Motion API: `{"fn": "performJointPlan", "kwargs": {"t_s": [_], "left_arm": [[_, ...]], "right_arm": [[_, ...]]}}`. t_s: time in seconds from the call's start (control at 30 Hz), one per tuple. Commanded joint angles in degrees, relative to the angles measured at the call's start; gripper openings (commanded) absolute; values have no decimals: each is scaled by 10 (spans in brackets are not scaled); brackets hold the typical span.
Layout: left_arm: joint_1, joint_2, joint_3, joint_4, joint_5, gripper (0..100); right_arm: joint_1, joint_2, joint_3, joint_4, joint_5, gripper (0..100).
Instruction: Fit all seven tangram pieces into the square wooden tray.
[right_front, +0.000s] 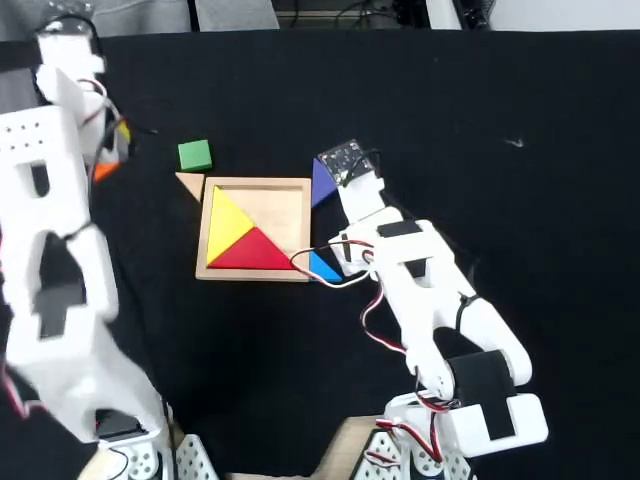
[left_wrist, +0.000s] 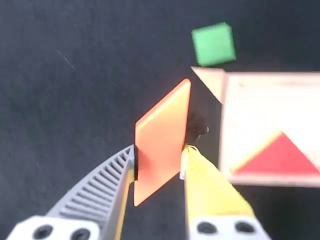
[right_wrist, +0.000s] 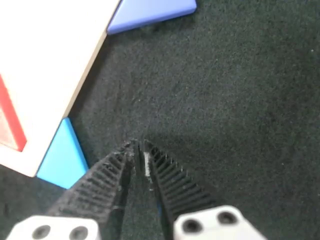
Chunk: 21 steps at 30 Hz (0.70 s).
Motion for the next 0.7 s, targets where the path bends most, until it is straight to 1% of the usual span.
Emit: {"fn": "performJointPlan", "kwargs": {"t_s": [0.0, 0.1, 0.2, 0.23, 0.3, 0.37, 0.43, 0.57, 0.67], "left_arm": [[40, -179, 150, 3, 51, 83], [40, -225, 167, 2, 91, 84], [38, -229, 165, 2, 96, 91], [38, -230, 166, 3, 97, 109], [36, -232, 172, 3, 102, 196], [22, -233, 166, 3, 131, 266], [14, -233, 157, 4, 143, 270], [12, -233, 153, 4, 120, 270], [12, -227, 153, 4, 117, 270]], "right_arm": [[-7, -1, -11, -10, 7, 11], [-7, -1, -11, -10, 7, 11], [-7, -1, -10, -10, 7, 11], [-7, -1, -10, -10, 7, 11], [-7, -1, -10, -10, 7, 11], [-7, -1, -10, -10, 7, 11], [-7, -1, -10, -10, 7, 11], [-7, -1, -10, -10, 7, 11], [-7, -1, -10, -10, 7, 11]]}}
